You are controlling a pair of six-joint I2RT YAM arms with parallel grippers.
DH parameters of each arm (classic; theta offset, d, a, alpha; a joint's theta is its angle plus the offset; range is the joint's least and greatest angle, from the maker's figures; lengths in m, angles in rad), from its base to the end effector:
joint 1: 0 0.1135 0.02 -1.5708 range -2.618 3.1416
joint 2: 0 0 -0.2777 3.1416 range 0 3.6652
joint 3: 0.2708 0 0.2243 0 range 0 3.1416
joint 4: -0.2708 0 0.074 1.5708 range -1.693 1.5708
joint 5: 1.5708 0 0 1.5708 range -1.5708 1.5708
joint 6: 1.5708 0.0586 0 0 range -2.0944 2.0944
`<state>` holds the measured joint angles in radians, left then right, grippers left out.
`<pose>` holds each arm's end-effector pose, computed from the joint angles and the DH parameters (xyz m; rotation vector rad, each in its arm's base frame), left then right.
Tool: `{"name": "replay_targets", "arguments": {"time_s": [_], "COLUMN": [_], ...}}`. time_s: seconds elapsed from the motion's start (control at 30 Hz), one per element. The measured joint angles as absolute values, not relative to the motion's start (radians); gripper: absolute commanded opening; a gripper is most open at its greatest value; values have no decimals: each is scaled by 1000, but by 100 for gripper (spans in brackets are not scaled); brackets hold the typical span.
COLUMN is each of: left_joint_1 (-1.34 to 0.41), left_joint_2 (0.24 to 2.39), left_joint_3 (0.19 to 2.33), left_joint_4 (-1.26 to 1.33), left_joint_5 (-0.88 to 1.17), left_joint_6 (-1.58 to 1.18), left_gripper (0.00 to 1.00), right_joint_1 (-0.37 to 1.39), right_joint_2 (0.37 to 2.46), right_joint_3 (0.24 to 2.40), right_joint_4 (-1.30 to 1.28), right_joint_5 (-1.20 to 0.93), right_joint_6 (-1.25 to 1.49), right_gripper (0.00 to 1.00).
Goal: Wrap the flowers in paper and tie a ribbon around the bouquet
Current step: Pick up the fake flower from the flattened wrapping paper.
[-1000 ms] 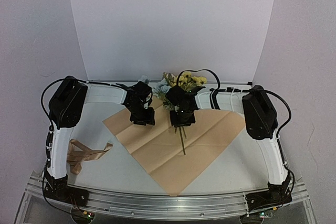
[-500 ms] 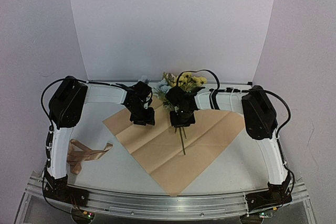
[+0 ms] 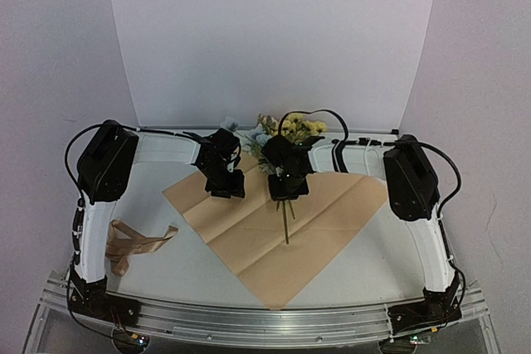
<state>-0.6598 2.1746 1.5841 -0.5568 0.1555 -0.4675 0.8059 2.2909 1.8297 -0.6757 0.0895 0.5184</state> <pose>0.3459 -0.2798 0.1514 0.3179 2.8040 -0.5099 0.3355 0.3420 0.1597 -0.3647 2.7080 0.2738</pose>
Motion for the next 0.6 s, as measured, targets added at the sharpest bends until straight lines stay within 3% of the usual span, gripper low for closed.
{"name": "replay_targets", "arguments": {"time_s": [0.33, 0.6], "left_joint_1": [-660, -660], "left_joint_2": [2175, 2175], "left_joint_3": [1584, 1584], "left_joint_4": [-557, -557], "left_joint_5": [156, 157], "left_joint_6": [-467, -466], "left_gripper": [47, 47], "right_joint_1": [806, 774], "right_joint_2": [2142, 2183], "right_joint_3": [1894, 2028], "right_joint_4": [-690, -688], "right_joint_5": [136, 160], "right_joint_6": [497, 487], "right_gripper": [0, 0]}}
